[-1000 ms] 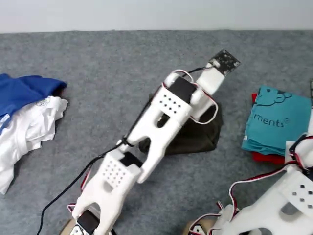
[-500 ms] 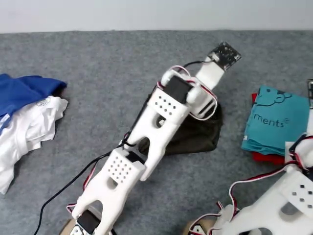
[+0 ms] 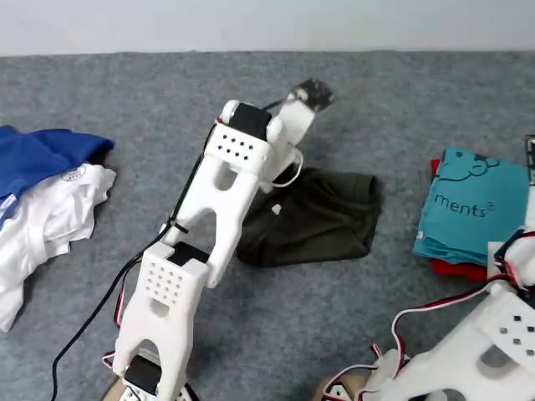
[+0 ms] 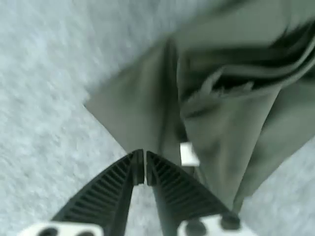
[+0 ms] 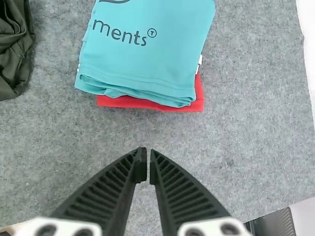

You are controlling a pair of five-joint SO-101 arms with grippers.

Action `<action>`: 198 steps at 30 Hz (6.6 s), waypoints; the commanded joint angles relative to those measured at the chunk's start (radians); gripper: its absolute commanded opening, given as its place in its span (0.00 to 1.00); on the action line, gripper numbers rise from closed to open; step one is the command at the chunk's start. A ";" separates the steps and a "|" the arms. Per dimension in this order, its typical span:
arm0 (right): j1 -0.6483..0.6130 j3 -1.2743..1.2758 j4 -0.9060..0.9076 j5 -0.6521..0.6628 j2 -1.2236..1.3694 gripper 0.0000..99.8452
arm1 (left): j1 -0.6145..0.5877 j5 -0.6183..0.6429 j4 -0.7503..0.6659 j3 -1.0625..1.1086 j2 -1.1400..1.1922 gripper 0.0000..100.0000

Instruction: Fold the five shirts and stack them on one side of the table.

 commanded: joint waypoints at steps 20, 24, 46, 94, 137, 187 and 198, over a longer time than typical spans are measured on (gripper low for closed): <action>0.012 -0.003 0.039 0.009 -0.019 0.03 | 0.384 -0.038 0.021 0.308 -0.084 0.01; 0.027 -0.003 0.038 0.009 -0.019 0.03 | 0.422 -0.017 0.020 0.331 -0.141 0.01; 0.044 -0.003 0.038 0.043 -0.019 0.03 | 0.132 -0.006 -0.203 0.357 -0.336 0.01; 0.042 -0.002 0.036 0.043 -0.076 0.03 | 0.371 0.025 -0.072 0.209 -0.181 0.01; 0.044 -0.002 0.036 0.044 -0.076 0.03 | 0.583 -0.038 -0.012 0.068 0.121 0.01; 0.041 0.000 0.036 0.044 -0.074 0.03 | -0.106 -0.057 0.025 -0.332 0.127 0.01; -0.364 0.198 0.001 -0.153 -0.015 0.03 | -0.250 -0.005 0.025 0.101 -0.321 0.01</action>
